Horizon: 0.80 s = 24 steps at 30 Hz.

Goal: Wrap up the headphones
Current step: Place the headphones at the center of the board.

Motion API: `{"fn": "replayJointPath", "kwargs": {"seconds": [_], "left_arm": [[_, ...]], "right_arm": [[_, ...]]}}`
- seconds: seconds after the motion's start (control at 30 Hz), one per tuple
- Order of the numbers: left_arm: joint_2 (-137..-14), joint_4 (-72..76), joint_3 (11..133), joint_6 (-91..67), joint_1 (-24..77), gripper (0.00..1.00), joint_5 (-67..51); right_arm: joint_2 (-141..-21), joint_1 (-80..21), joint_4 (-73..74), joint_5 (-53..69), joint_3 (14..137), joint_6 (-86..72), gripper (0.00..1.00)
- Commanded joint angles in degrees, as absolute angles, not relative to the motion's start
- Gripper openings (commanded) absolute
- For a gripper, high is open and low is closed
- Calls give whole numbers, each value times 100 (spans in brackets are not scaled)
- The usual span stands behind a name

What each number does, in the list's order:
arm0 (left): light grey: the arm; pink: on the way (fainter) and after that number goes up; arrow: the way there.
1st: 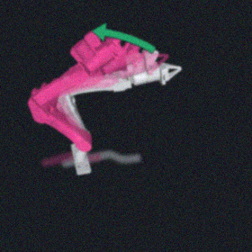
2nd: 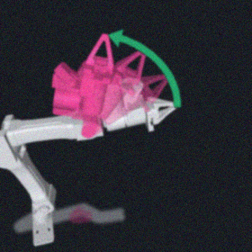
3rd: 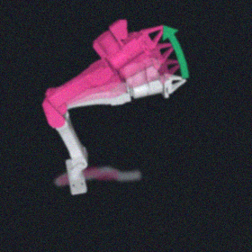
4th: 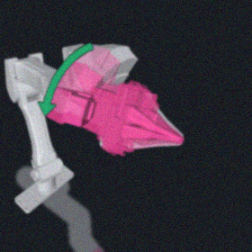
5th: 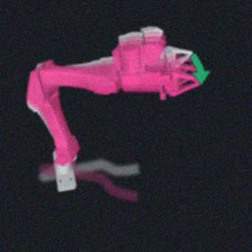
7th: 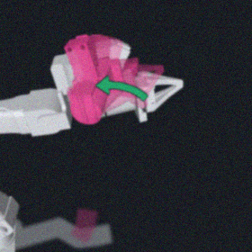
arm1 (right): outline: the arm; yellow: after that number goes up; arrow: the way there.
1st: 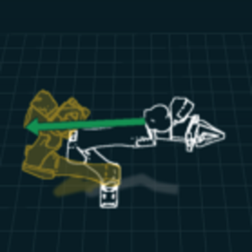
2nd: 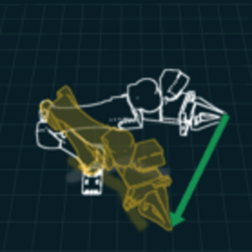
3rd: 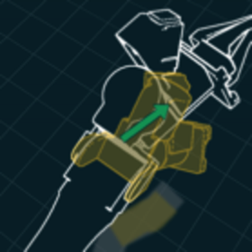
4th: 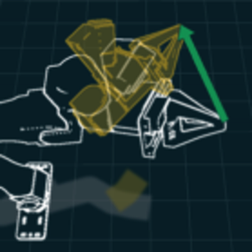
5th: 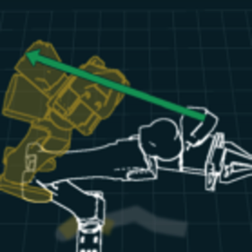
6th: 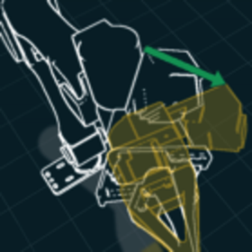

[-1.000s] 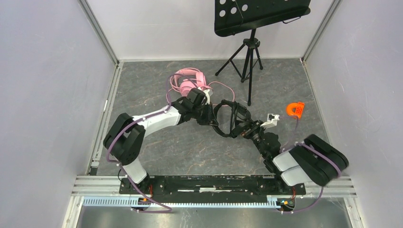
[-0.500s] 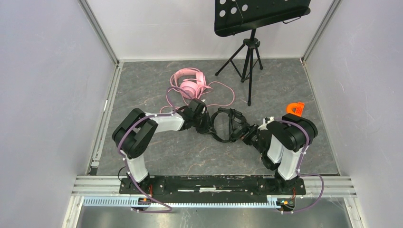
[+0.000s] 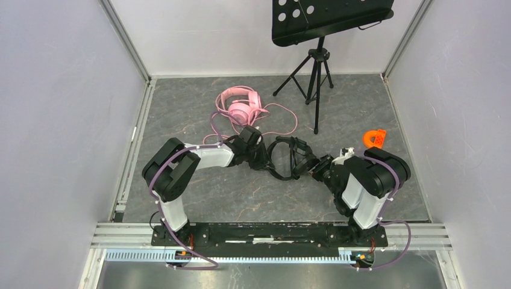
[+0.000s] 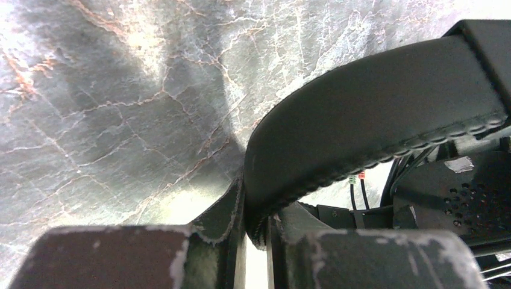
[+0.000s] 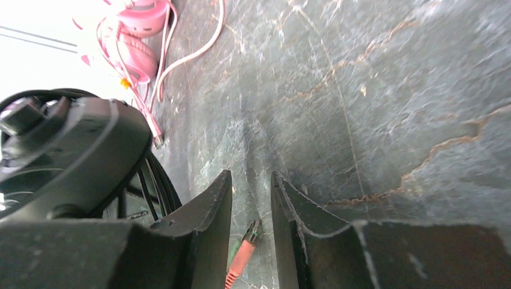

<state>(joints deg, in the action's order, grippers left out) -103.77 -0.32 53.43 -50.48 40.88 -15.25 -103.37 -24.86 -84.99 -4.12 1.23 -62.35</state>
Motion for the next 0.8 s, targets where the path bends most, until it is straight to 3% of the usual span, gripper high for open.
{"fn": "replayJointPath", "kwargs": {"seconds": [0.0,0.3,0.53,0.77], "left_arm": [[-10274,-824,5497,-4847,4266,6,-1013],[-10232,-1693,5884,-4491,4448,12,-420],[-10359,-2149,6237,-4246,4595,14,-201],[-10494,-2077,6261,-4288,4638,13,-304]], "right_arm": [[-9895,-2449,-10252,-874,-954,-6008,35],[-8250,-2405,-8031,-1345,-1090,-6277,39],[-5926,-2405,-4302,-2204,-482,-5761,44],[-5351,-2406,-2780,-2407,-43,-5460,46]]}}
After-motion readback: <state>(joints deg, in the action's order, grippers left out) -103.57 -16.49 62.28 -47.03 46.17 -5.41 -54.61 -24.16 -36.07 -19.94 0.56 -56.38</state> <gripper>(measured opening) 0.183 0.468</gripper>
